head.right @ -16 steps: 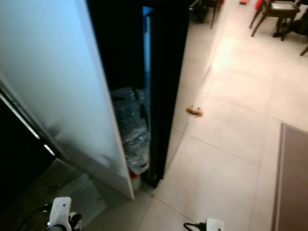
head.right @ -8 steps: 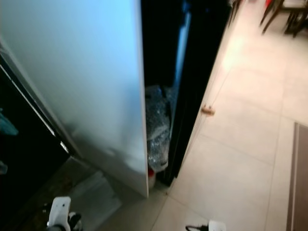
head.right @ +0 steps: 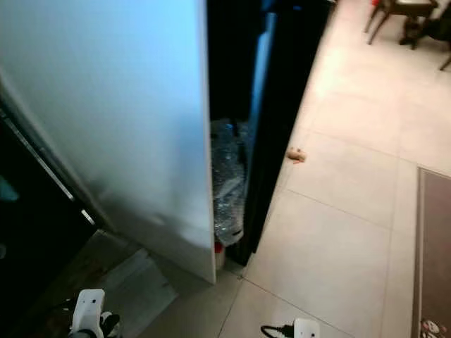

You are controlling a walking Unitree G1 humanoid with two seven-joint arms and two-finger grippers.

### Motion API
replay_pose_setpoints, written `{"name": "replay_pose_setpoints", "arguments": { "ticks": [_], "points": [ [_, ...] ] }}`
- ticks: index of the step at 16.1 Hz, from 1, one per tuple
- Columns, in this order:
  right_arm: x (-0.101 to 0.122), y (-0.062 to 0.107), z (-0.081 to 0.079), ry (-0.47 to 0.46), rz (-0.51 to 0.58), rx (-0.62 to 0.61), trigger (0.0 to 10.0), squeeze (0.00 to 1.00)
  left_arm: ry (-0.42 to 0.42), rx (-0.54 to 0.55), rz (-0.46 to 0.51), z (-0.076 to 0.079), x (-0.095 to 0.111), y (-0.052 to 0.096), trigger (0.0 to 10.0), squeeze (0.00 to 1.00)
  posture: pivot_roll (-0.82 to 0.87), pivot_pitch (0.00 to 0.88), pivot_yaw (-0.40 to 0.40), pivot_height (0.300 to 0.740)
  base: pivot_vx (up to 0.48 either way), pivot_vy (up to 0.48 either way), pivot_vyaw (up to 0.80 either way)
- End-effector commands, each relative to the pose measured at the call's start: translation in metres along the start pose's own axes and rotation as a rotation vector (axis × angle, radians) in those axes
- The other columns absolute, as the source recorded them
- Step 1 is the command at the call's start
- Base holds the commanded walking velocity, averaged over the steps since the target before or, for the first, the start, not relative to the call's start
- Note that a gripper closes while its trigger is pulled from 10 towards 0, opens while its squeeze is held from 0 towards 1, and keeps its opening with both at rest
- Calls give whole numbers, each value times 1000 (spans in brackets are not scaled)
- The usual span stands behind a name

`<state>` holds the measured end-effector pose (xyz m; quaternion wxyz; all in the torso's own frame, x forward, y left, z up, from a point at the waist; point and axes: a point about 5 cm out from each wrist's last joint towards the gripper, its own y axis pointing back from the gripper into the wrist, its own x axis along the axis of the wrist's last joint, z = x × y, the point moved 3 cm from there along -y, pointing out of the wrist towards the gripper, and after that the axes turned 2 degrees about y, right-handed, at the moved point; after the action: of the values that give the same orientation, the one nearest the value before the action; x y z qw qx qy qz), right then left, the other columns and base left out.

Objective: Restocking fridge

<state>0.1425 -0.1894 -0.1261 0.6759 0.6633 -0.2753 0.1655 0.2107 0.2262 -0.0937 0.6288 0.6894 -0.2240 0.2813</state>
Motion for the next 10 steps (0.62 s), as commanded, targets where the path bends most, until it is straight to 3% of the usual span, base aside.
{"name": "replay_pose_setpoints", "arguments": {
  "ticks": [1, 3, 6, 10],
  "points": [
    [-9, 3, 5, -1, -22, -12, 10000, 0, -12, -2, -22, 0, -4, 1, 10000, 0, -88, 72, 18, 740, 0, 0, -738],
    [-10, 6, 17, 3, -17, -36, 10000, 0, -10, -4, -22, 1, -5, 1, 10000, 0, -88, 70, 18, 740, 0, 0, -594],
    [-5, 7, 34, -2, 8, -81, 10000, 0, -9, -4, -21, 1, -5, 1, 10000, 0, -89, 70, 17, 740, 0, 0, 0],
    [23, -3, 21, 1, 63, -71, 10000, 0, -8, 5, -10, 0, -3, 1, 10000, 0, -89, 69, 16, 740, 0, 0, 0]
  ]
}}
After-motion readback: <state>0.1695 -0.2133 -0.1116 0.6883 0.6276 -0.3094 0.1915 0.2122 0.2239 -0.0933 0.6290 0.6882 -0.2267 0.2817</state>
